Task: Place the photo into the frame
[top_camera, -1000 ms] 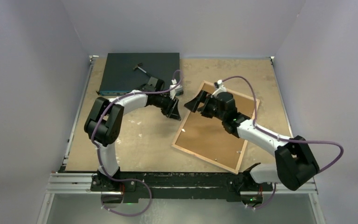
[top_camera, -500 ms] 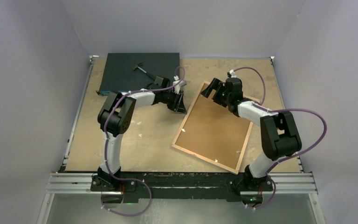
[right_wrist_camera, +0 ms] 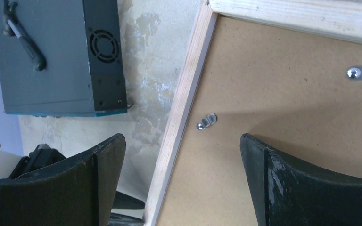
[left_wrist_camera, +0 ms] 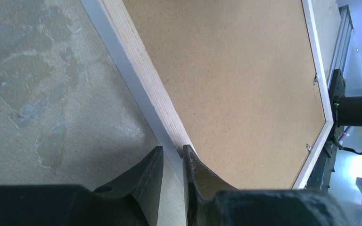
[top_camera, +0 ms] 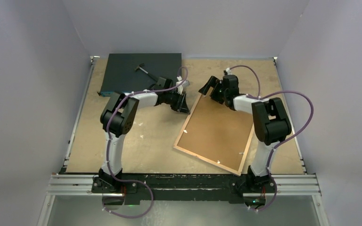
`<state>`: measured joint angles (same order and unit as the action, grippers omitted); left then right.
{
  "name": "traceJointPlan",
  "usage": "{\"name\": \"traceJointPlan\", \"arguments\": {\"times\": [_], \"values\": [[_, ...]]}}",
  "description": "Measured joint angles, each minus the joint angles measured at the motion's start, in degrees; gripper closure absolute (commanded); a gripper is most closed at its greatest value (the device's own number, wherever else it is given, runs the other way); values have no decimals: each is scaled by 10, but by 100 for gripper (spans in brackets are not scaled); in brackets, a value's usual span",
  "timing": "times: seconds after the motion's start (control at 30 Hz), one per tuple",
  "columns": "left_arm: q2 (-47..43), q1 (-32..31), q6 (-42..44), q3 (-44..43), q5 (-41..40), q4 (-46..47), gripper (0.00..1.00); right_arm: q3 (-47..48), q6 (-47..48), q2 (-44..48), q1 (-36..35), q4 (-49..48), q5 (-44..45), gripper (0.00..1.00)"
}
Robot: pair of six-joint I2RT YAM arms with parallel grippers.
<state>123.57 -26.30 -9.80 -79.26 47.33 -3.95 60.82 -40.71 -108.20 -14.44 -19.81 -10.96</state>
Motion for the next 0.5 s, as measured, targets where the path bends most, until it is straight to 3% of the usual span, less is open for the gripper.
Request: {"name": "traceJointPlan", "arguments": {"times": [0.5], "values": [[0,-1,6,4,7,4,85,26,-38,-49,1,-59,-38,10]]}}
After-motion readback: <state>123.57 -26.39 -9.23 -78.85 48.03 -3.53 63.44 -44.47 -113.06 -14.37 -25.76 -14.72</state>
